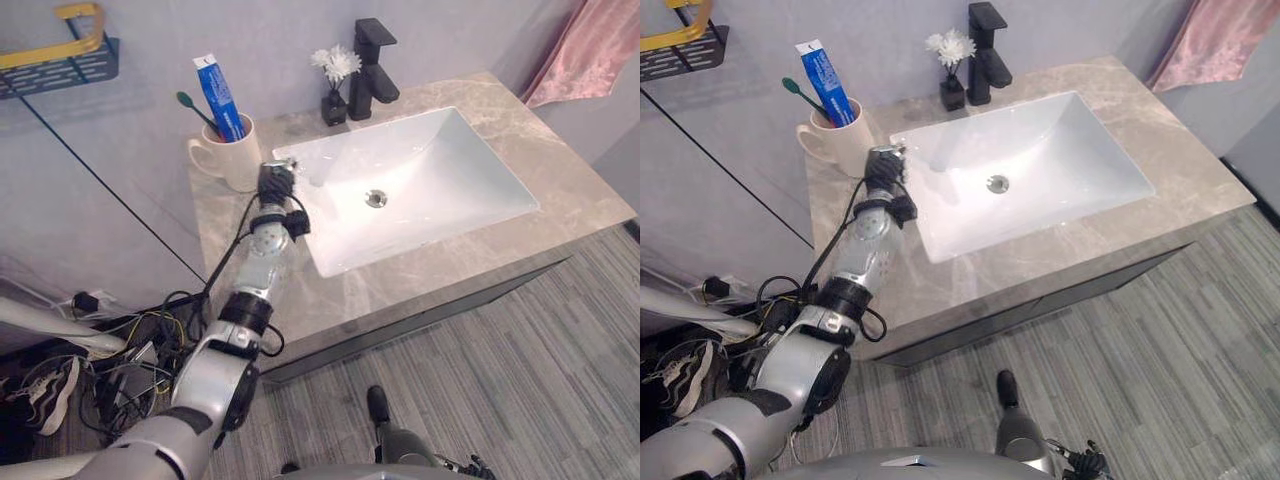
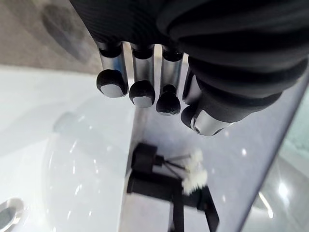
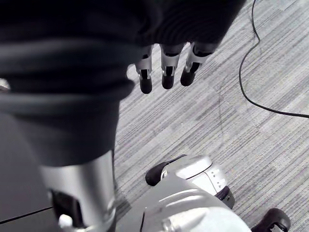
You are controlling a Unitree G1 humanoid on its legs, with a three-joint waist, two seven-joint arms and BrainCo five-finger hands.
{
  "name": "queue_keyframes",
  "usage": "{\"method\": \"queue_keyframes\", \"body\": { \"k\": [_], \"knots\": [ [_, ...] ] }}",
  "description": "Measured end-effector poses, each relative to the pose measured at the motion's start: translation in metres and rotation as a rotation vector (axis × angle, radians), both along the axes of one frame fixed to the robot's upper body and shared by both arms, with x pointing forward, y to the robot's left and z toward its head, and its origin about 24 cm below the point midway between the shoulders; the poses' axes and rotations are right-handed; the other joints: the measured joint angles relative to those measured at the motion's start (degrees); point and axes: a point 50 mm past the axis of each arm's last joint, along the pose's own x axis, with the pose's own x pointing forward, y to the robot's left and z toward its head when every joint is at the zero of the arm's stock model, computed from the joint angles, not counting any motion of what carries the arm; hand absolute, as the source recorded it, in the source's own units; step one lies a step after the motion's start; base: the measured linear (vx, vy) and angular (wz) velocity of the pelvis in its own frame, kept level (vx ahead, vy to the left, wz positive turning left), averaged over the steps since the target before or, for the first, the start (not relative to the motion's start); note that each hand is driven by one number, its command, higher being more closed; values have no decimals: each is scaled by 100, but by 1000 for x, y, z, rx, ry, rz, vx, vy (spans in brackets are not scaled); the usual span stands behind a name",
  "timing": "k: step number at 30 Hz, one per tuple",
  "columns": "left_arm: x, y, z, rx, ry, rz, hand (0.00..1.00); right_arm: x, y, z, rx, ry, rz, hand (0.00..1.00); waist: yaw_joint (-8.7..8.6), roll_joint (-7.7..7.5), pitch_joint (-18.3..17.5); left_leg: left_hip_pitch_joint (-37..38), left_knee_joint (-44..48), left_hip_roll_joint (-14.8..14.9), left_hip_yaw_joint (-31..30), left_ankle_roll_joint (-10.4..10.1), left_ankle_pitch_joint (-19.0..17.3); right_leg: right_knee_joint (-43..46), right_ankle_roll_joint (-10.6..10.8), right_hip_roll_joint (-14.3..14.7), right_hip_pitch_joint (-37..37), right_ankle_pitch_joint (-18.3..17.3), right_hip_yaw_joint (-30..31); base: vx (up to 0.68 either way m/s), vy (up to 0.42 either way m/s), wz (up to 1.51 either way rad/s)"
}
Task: Organize washtable
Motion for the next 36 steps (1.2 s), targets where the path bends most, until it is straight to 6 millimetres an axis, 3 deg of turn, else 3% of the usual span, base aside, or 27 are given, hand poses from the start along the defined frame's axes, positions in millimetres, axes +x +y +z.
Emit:
{"method": "queue_keyframes", "body": {
  "k": [5,7,12,15,21,25,28,30,33,36],
  "knots": [
    [-34,-25,-10,361,-120,-257,100,-3,-2,0,6,-6,1,0,41,106,33,14,69,1,-252,4,1,1,-1,-66,171,-1,-278,-14,5,23],
    [-52,-20,-16,425,-150,-352,100,-5,-5,1,1,-2,-10,0,111,164,43,7,127,0,-356,11,-2,1,-1,-103,245,-1,-380,-47,3,29],
    [-84,18,-18,529,-188,-407,100,-17,-9,1,-13,16,-11,0,308,198,30,-84,276,1,-625,53,-13,1,-9,-169,373,-12,-644,-58,-10,25],
    [-109,57,-15,497,-191,-328,100,-19,-12,1,-15,23,4,0,361,205,18,-136,344,1,-729,61,-7,12,-9,-199,404,-13,-734,-43,-13,19],
    [-149,102,-25,400,-145,-134,100,-33,-12,-2,1,78,7,0,629,147,-134,-189,422,0,-960,70,-1,19,-17,-234,557,-36,-949,-27,-5,20],
    [-174,119,-57,265,-14,31,100,-41,-11,-3,11,105,-3,0,773,10,-237,-210,429,-13,-1210,82,6,18,-14,-287,718,-110,-1193,-32,-6,31],
    [-186,124,-102,172,167,110,100,-42,-9,-4,15,110,-4,0,874,-74,-306,-211,427,-15,-1403,80,19,21,-10,-305,839,-163,-1379,-17,-14,35],
    [-200,127,-156,109,409,165,100,-42,-8,-4,19,110,-1,0,902,-119,-356,-205,403,-13,-1532,67,52,38,-9,-308,906,-205,-1496,5,-19,26],
    [-224,124,-207,41,657,206,100,-39,-5,-5,24,102,4,0,918,-178,-397,-198,336,-11,-1577,60,99,42,-7,-311,914,-215,-1566,16,-14,12],
    [-266,116,-265,-46,1012,253,100,-35,0,-6,36,96,5,0,912,-235,-438,-142,304,-10,-1626,57,111,42,4,-311,997,-268,-1611,31,-4,11]
  ]
}}
